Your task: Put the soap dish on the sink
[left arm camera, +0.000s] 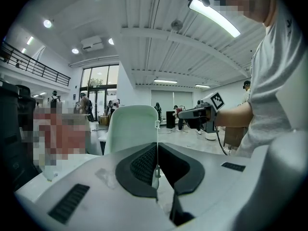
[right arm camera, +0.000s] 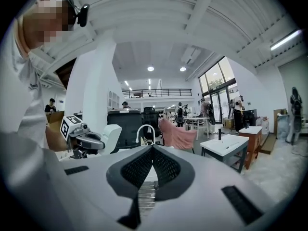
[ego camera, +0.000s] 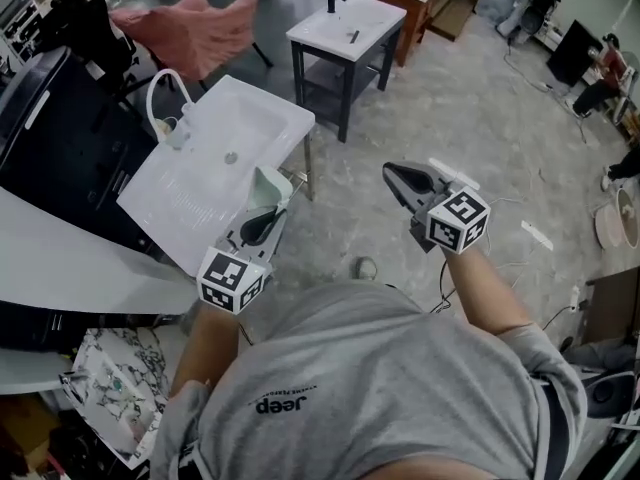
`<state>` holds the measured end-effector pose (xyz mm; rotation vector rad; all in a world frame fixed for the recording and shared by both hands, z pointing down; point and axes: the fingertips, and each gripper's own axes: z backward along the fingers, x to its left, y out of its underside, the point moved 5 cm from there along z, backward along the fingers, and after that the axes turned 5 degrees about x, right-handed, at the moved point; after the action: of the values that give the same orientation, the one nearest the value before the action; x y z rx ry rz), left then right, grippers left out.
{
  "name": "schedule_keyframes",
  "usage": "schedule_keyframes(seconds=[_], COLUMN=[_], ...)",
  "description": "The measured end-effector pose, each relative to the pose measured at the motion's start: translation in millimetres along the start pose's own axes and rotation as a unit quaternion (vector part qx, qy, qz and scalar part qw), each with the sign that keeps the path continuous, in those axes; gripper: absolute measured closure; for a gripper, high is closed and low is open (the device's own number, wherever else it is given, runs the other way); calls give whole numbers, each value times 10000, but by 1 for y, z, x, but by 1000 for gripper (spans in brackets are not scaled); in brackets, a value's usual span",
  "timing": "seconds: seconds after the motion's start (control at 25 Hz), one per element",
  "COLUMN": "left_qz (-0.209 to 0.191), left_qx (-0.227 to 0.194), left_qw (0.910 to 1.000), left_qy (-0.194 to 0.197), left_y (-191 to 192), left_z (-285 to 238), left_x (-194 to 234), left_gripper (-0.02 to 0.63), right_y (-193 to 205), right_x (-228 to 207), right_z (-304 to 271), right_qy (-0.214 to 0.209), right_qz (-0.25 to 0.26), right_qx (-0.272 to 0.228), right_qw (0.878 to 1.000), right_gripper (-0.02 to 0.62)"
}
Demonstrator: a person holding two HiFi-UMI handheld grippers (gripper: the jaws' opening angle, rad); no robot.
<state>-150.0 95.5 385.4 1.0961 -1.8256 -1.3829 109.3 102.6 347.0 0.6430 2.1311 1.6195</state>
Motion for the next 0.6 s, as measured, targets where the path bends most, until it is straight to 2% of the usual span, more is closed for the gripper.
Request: schedule_keyframes(seconds=[0.2,0.36,0.6], left_qz=[121,118,325], left_qx=[60,142,145], left_qw=[9997,9986,9950], left_qy=[-182,-491,-937], left_y=[-3,-11,-44], left_z=[-50,-102,-195], left_x=[33,64,123], left_gripper=[589,589,589], right_y=[1,-3,-34], right_x=[-64,-133,-244], right_z=[-38,-79,-148], right_qy=[-212,-486,-1009], right_qz=[-16,-25,78], right_qx=[8,-58,-69], right_qw=[9998,9988,9948], right_gripper=[537,537,537])
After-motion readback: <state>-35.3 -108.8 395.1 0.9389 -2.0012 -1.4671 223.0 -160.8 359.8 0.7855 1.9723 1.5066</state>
